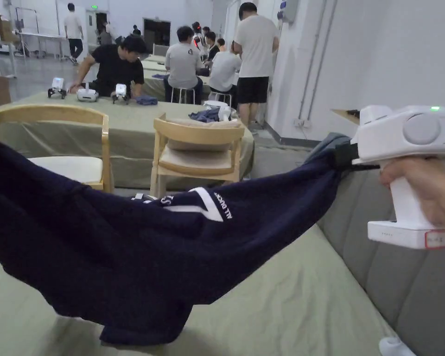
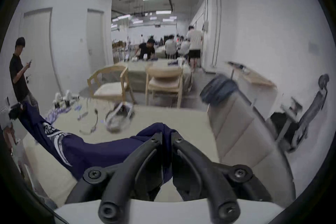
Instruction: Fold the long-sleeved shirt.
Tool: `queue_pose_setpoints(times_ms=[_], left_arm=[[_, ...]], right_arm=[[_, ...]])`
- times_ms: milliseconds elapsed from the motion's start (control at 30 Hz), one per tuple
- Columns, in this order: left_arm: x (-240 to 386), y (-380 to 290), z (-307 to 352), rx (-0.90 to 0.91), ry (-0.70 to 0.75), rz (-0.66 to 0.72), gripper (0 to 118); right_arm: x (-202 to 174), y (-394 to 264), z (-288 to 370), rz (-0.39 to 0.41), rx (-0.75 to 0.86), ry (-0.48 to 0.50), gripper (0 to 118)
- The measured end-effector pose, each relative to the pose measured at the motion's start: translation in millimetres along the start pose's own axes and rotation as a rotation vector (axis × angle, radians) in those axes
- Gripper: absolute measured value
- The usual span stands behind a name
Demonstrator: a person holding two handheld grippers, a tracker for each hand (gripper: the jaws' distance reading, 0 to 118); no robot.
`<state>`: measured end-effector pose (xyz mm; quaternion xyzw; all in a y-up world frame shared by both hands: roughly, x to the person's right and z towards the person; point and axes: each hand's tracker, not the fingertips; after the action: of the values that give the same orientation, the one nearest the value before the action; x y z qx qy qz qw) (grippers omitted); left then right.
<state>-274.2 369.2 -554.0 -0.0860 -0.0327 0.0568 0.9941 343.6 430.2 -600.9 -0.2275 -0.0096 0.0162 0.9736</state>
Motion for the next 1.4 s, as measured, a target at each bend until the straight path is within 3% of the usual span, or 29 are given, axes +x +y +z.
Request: queue_pose_setpoints(times_ms=[100,233,333,500,667,900,1033,1200,1400], left_arm=[[29,80,-12,0.061,-0.006,0.016,6],[44,152,-43,0.125,0.014,0.053,6],[55,178,-52,0.157,0.009,0.059,6],[57,195,-79,0.157,0.014,0.073,6],[51,147,-100,0.099,-0.016,0.075,6],[36,-20,-127,-0.143,0.008,0.098,6],[27,-99,-119,-0.282,0.01,0.173,6],[25,-138,-71,-0.324,0.055,0.057,6],[11,-205,26,-0.362,0.086,-0.019,6]], right_arm=[[5,67,17,0.013,0.105,-0.069,7],[8,135,42,-0.039,0.227,-0.143,7],[8,165,55,-0.035,0.287,-0.192,7],[24,176,58,-0.092,0.309,-0.18,7],[32,117,41,-0.117,0.244,-0.165,7],[32,-39,-51,-0.175,-0.007,-0.116,7],[18,-119,-82,-0.16,-0.125,-0.121,7],[4,-179,-39,-0.215,-0.128,-0.094,7],[-13,-284,44,-0.13,-0.144,-0.081,7]])
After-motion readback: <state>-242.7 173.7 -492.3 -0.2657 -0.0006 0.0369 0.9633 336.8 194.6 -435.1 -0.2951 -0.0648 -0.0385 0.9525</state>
